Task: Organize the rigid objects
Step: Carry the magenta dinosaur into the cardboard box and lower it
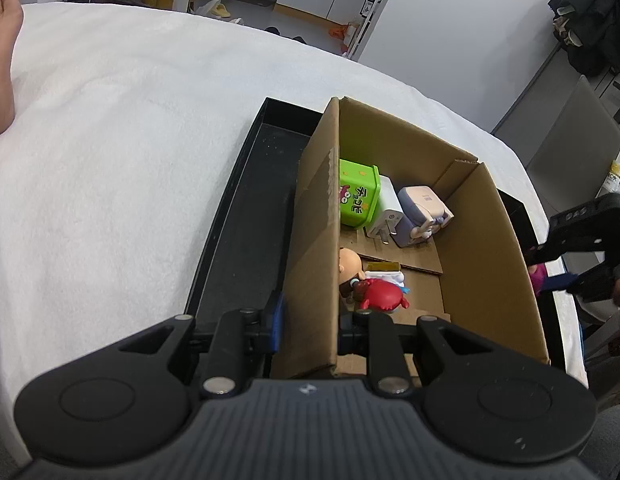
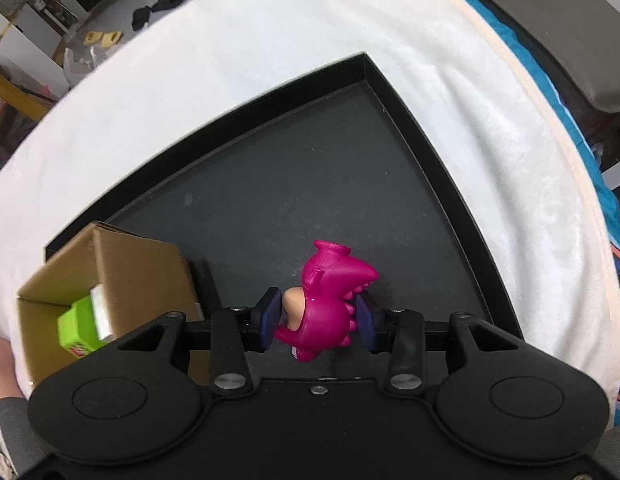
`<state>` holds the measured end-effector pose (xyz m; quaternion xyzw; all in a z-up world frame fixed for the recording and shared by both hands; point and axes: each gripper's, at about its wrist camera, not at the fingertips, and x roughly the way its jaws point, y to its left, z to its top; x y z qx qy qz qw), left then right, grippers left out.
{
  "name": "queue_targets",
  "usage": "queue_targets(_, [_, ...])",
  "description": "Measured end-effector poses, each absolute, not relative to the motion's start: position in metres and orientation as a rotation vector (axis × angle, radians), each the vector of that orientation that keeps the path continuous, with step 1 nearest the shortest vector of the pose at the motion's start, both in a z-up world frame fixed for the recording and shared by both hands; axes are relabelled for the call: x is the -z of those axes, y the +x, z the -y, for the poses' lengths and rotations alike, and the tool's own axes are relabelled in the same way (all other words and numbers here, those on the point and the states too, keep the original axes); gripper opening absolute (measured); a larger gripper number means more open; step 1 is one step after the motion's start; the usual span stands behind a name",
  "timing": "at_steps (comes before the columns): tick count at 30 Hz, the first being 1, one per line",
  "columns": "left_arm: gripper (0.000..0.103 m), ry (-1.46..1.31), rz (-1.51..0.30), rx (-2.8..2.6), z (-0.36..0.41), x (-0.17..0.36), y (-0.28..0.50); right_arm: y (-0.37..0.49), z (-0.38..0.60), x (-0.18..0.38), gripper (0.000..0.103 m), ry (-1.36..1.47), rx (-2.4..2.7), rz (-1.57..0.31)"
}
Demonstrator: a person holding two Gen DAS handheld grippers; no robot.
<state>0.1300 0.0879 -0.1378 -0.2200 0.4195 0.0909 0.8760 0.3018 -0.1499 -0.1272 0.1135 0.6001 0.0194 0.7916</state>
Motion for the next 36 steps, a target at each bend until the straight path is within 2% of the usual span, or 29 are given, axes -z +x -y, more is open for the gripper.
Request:
queue_targets(16, [0.022, -0.462, -0.875, -0.188, -0.088, 0.137, 0.13, 0.289, 0.126, 0.068, 0.04, 0.197, -0.183, -1.196])
queue_targets(36, [0.022, -0.466, -0.875, -0.185, -0.087, 0.136, 0.13, 0.275, 0.071, 0.055, 0.04, 0.125, -0.377, -1.229])
